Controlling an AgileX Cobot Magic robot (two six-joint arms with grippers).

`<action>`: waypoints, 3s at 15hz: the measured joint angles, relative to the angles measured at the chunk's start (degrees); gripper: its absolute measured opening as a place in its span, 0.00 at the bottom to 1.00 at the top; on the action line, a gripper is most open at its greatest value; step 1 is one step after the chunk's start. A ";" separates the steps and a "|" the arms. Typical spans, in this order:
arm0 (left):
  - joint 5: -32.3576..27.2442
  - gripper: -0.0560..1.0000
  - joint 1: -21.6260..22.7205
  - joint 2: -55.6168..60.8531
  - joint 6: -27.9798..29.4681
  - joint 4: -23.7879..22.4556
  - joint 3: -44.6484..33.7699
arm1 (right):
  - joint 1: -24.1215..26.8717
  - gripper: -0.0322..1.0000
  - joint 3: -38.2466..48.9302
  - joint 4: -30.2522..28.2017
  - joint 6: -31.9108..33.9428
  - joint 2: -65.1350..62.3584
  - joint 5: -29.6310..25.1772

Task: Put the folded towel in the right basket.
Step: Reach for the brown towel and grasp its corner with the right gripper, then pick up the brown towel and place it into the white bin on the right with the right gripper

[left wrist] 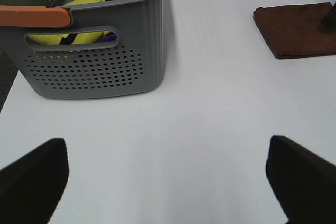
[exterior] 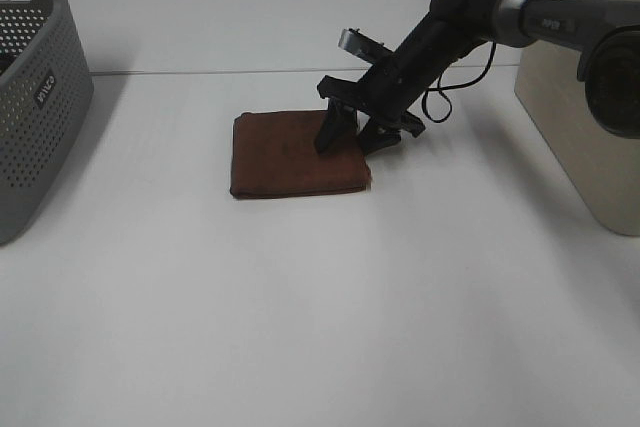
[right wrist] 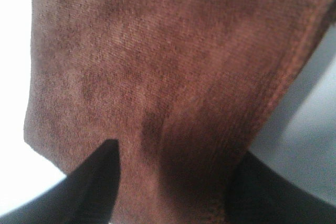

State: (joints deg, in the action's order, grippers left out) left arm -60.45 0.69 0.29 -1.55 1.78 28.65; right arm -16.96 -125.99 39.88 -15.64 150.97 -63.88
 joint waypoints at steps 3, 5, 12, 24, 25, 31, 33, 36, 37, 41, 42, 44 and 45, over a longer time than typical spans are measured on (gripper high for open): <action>0.00 0.97 0.00 0.00 0.00 0.00 0.00 | -0.46 0.13 0.00 -0.40 0.00 0.80 2.06; 0.00 0.97 0.00 0.00 0.00 0.00 0.00 | -0.46 0.11 -0.29 -0.40 0.00 0.80 1.83; 0.00 0.97 0.00 0.00 0.00 0.00 0.00 | -0.46 0.11 -13.81 -7.56 -0.46 -6.65 -5.33; 0.00 0.97 0.00 0.00 0.00 0.00 0.00 | 6.88 0.11 -15.81 -32.14 2.46 -33.29 -6.13; 0.00 0.97 0.00 0.00 0.00 0.00 0.00 | 9.05 0.11 -14.55 -32.37 2.46 -35.24 -6.13; 0.00 0.97 0.00 0.00 0.00 0.00 0.00 | 24.47 0.11 -0.17 -32.60 2.46 -41.88 -6.13; 0.00 0.97 0.00 0.00 0.00 0.00 0.00 | 27.67 0.11 4.87 -31.63 2.46 -41.77 -6.13; 0.00 0.97 0.00 0.00 0.00 0.00 0.00 | 28.99 0.11 9.63 -29.45 1.49 -40.39 -6.07; 0.00 0.97 0.00 0.00 0.00 0.00 0.00 | 28.99 0.11 11.00 -28.59 1.03 -39.53 -6.07; 0.00 0.97 0.00 0.00 0.00 0.00 0.00 | 28.99 0.20 12.61 -27.62 0.97 -34.84 -6.07; 0.00 0.97 0.00 0.00 0.00 0.00 0.00 | 28.99 0.31 12.61 -27.67 1.49 -34.21 -6.07; 0.00 0.97 0.00 0.00 0.00 0.00 0.00 | 28.99 0.61 12.66 -29.68 4.18 -33.92 -6.07; 0.00 0.97 0.00 0.00 0.00 0.00 0.00 | 28.99 0.68 12.61 -31.80 5.61 -33.92 -6.07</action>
State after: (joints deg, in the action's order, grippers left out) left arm -60.45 0.69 0.29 -1.55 1.78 28.65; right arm 12.03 -113.39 8.08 -10.03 117.06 -69.96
